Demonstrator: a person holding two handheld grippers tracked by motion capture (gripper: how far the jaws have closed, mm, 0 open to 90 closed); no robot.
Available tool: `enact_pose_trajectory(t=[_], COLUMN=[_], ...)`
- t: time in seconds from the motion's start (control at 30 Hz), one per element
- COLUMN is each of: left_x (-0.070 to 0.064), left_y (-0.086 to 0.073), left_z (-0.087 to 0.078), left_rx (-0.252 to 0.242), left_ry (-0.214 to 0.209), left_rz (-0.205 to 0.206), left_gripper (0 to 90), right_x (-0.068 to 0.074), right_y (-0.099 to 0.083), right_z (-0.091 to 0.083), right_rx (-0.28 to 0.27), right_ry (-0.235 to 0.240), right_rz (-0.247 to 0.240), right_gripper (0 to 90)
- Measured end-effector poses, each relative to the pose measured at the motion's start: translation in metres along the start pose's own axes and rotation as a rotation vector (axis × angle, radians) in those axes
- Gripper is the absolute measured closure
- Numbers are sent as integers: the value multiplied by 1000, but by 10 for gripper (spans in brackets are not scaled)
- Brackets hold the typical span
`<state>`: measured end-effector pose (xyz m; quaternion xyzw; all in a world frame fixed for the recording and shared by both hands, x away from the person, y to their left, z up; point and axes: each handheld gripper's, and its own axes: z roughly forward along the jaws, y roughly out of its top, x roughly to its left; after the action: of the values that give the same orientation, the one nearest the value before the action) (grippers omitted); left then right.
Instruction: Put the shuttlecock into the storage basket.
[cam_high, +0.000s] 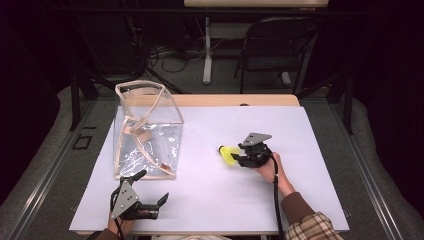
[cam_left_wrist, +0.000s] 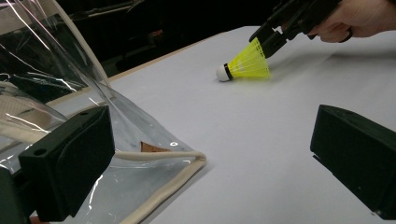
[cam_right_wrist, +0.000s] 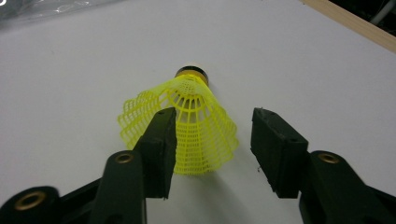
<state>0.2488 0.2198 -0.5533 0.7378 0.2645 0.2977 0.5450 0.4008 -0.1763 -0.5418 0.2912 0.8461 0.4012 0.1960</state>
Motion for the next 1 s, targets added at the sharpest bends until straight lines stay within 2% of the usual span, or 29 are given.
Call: enact_pose_trajectory(t=[0.27, 0.33, 0.4, 0.57, 0.7, 1.0], left_x=[0, 0, 0, -1, -1, 0], left_y=[0, 0, 0, 0, 0, 0], left_z=[0, 0, 0, 0, 0, 0], left_rx=[1, 0, 3, 6, 5, 6], left_ry=[0, -1, -1, -3, -3, -3], left_rz=[1, 0, -1, 2, 3, 5], left_gripper=[0, 0, 0, 0, 0, 0], right_x=[1, 1, 1, 2, 2, 1], right_y=[-1, -1, -2, -3, -3, -3], right_z=[9, 10, 11, 12, 12, 10], right_rx=[25, 28, 34, 41, 52, 40], right_ry=[-9, -19, -48, -60, -72, -61], right_rz=[4, 12, 14, 10, -14, 1], right_gripper=[641, 682, 730, 800, 862, 896])
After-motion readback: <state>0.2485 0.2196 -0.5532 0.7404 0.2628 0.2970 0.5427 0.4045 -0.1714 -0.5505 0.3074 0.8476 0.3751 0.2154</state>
